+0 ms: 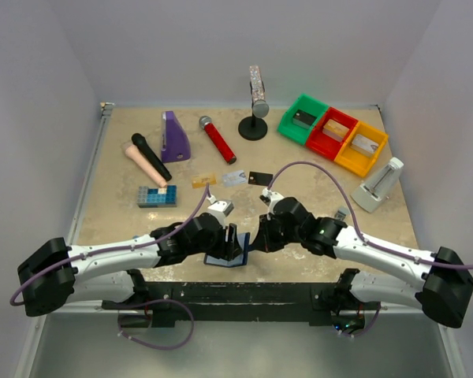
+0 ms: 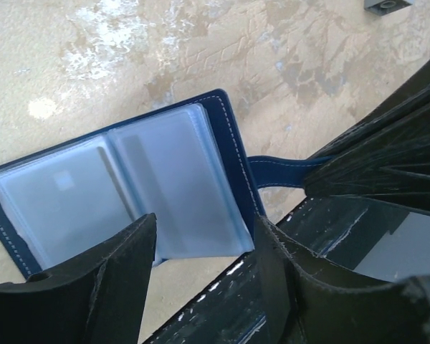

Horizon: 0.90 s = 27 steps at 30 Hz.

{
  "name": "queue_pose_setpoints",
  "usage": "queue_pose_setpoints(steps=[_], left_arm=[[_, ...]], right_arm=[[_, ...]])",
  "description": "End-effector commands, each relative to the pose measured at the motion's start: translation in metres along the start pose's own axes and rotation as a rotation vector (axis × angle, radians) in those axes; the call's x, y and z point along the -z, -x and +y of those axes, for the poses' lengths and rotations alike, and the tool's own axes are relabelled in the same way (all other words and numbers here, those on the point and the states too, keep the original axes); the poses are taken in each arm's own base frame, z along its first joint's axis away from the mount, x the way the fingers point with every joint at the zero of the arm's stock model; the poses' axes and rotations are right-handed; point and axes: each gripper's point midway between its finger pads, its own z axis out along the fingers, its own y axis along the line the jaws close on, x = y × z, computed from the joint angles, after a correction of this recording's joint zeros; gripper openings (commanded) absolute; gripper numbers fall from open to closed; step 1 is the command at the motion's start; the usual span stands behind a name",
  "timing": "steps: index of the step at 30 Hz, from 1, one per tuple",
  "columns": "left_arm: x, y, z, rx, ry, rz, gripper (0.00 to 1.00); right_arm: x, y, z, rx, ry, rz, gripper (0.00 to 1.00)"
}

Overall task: Take the credit cards out of the card holder
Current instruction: Remove the credit card from the card holder.

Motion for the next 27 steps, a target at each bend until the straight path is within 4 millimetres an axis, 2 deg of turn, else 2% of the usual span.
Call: queue_pose_setpoints(steps=[1, 11, 27], left_arm=[[0.003, 0.014, -0.003, -0.036, 0.02, -0.042, 0.61], [-0.001, 0.018, -0.01, -0.049, -0.003, -0.042, 0.62], [-0.01, 0.009, -0.004, -0.048, 0.018, -0.004, 0.61]], right_arm=[[0.005, 0.007, -0.002, 0.01, -0.002, -0.035, 0.0], [0.008, 0.01, 0.006, 0.017, 0.03, -0.033, 0.0], [0.009, 0.011, 0.008, 0.022, 0.037, -0.033, 0.0]])
